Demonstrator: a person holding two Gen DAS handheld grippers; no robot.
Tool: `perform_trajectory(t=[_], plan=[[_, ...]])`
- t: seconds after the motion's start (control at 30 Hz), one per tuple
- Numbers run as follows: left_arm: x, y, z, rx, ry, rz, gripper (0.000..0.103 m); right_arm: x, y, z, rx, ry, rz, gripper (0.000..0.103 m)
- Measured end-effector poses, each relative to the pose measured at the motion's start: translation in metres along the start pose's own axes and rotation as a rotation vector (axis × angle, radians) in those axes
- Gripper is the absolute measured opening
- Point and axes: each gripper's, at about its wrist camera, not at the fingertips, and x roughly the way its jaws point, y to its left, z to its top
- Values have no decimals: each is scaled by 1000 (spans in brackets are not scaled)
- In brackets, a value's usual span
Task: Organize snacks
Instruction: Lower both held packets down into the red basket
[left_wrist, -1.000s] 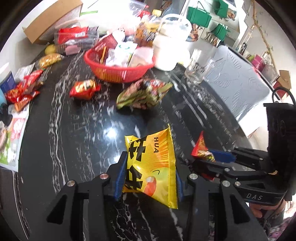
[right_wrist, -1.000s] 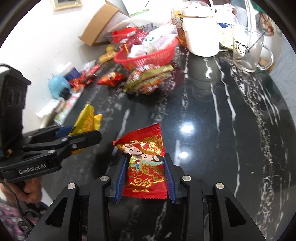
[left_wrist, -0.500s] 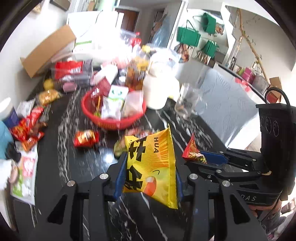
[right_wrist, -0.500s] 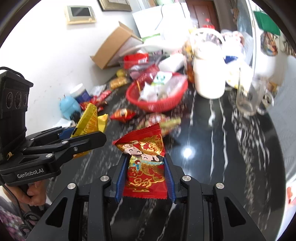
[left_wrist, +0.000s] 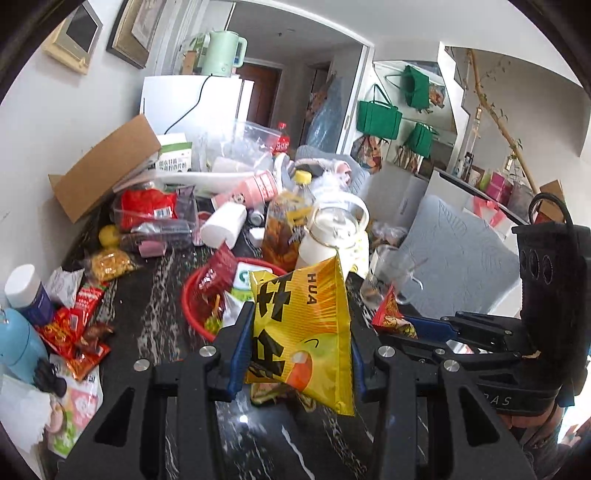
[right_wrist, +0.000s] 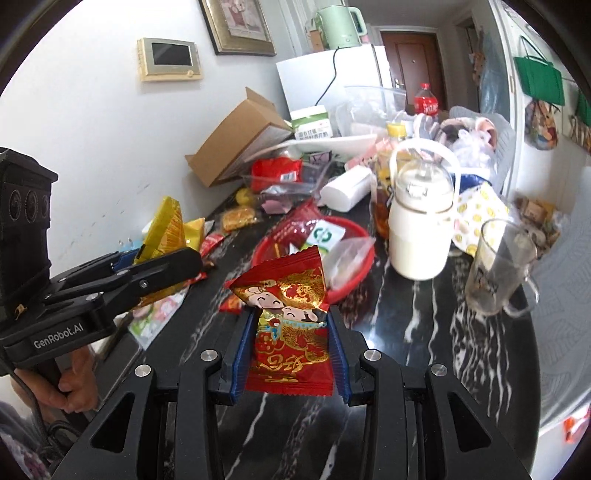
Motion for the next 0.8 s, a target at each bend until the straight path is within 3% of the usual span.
perform_trajectory(t=[0.57, 0.8], plan=[[40, 25, 64, 17, -101, 48, 43, 40, -11, 74, -49, -65, 2, 37], [77, 45, 67, -13, -62, 20, 43, 63, -23, 83, -42, -51, -36, 37]])
